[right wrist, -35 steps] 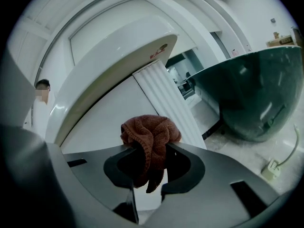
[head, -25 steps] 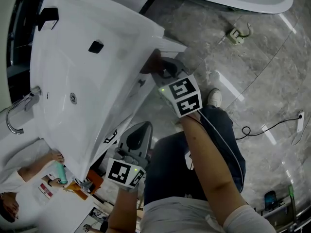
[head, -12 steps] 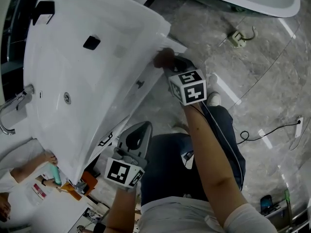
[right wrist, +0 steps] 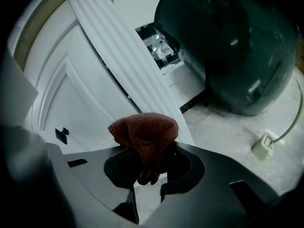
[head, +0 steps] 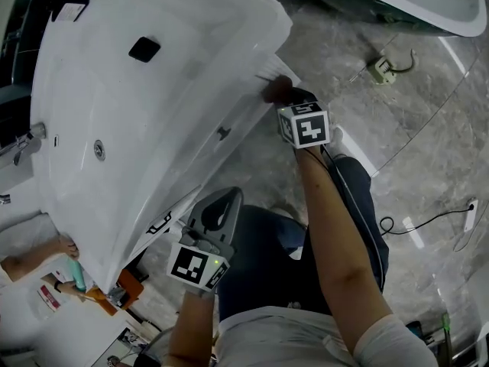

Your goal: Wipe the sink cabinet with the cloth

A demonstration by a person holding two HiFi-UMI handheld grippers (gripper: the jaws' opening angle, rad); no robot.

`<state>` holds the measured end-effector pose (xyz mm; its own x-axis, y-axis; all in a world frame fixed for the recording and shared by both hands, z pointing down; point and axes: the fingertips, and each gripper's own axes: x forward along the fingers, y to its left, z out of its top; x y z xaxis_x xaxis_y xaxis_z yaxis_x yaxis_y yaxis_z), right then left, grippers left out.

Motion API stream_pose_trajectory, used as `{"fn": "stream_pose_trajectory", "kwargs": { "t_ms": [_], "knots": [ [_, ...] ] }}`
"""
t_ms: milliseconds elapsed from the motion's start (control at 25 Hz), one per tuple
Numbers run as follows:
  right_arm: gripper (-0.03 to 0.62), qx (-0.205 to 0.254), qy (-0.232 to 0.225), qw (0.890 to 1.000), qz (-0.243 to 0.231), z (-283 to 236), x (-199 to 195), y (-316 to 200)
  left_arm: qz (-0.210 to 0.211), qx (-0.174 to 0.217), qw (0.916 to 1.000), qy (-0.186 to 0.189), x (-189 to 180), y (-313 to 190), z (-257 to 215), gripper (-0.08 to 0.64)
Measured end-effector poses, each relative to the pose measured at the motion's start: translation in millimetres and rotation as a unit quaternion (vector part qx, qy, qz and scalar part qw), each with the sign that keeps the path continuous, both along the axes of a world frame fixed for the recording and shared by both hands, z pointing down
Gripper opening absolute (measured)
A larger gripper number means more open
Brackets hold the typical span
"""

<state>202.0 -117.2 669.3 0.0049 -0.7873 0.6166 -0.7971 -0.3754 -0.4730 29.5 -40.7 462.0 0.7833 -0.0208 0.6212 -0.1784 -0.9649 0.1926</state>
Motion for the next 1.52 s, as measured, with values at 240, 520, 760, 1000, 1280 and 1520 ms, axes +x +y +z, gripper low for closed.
{"fn": "stream_pose_trajectory", "kwargs": {
  "t_ms": [240,520,760,1000,1280,1520],
  "knots": [
    [0.106,-0.017,0.025,0.999,-0.012,11.1,-1.0,-2.3,-0.022,-0.004,0.9998,0.000,-13.2,-5.0,13.3,0.012],
    [0.095,-0.016,0.038,0.999,0.012,11.0,-6.6,-3.1,-0.026,-0.009,0.9996,0.000,-31.0,2.7,13.4,0.011],
    [0.091,-0.013,0.038,0.999,0.020,11.6,-18.4,-4.7,-0.035,-0.012,0.9993,0.003,-48.5,2.0,10.1,0.011],
    [0.087,-0.015,0.040,0.999,0.011,11.7,-42.9,-7.9,-0.049,-0.021,0.9986,0.006,-69.8,0.2,10.0,0.012],
    [0.087,-0.016,0.022,0.999,-0.016,15.9,-91.8,-12.0,-0.062,-0.031,0.9976,0.008,-96.8,-2.6,6.1,0.011],
    [0.088,-0.022,0.004,0.999,-0.047,19.0,-140.0,-18.5,-0.072,-0.034,0.9968,0.006,-126.5,-9.1,3.9,0.012]
  ]
}}
